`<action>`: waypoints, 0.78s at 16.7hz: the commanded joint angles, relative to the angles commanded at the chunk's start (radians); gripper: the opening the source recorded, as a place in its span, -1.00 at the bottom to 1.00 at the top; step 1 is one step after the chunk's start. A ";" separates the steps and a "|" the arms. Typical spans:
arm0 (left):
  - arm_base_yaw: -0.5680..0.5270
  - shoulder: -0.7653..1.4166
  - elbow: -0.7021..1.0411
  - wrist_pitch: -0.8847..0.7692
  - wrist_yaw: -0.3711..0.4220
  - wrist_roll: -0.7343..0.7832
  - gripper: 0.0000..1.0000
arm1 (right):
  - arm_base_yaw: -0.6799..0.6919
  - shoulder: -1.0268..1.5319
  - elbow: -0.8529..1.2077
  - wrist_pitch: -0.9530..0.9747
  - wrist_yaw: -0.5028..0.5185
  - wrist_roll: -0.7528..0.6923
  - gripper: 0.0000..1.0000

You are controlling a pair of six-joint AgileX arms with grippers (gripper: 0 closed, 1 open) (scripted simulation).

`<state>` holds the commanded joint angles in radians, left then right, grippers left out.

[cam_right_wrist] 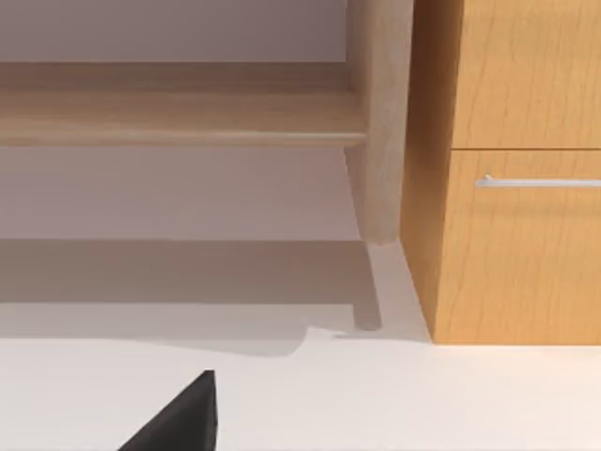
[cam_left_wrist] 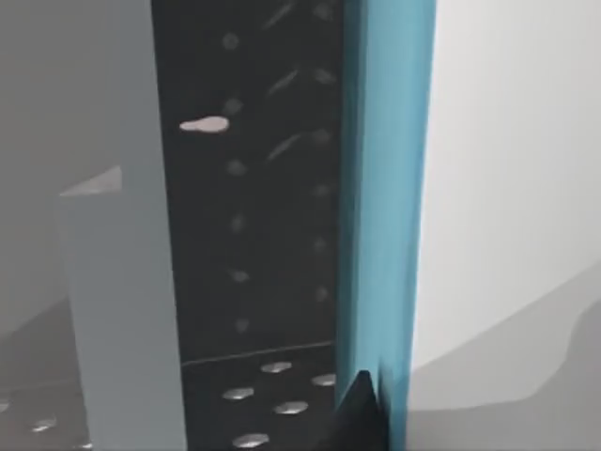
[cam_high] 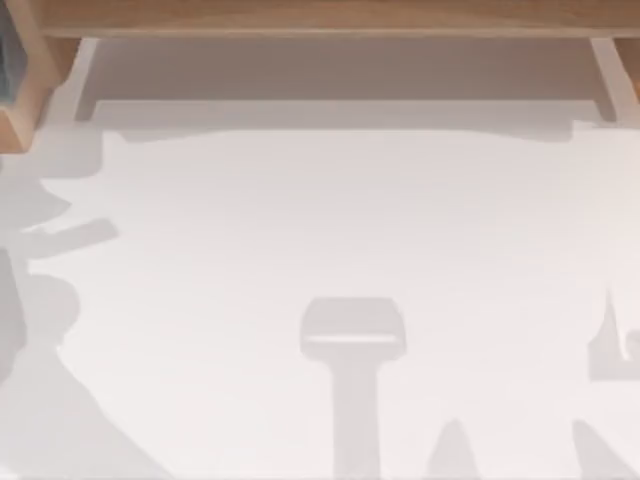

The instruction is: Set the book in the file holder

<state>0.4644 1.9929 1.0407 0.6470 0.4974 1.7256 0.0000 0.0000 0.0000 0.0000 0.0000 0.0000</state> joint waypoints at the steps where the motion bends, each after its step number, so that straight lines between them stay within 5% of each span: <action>1: 0.000 0.000 0.000 0.000 0.000 0.000 -0.70 | 0.000 0.000 0.000 0.000 0.000 0.000 1.00; 12: 0.000 0.000 0.000 0.000 0.000 0.000 0.96 | 0.000 0.000 0.000 0.000 0.000 0.000 1.00; 13: 0.000 0.000 0.000 0.000 0.000 0.000 1.00 | 0.000 0.000 0.000 0.000 0.000 0.000 1.00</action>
<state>0.4644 1.9929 1.0407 0.6470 0.4974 1.7256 0.0000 0.0000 0.0000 0.0000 0.0000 0.0000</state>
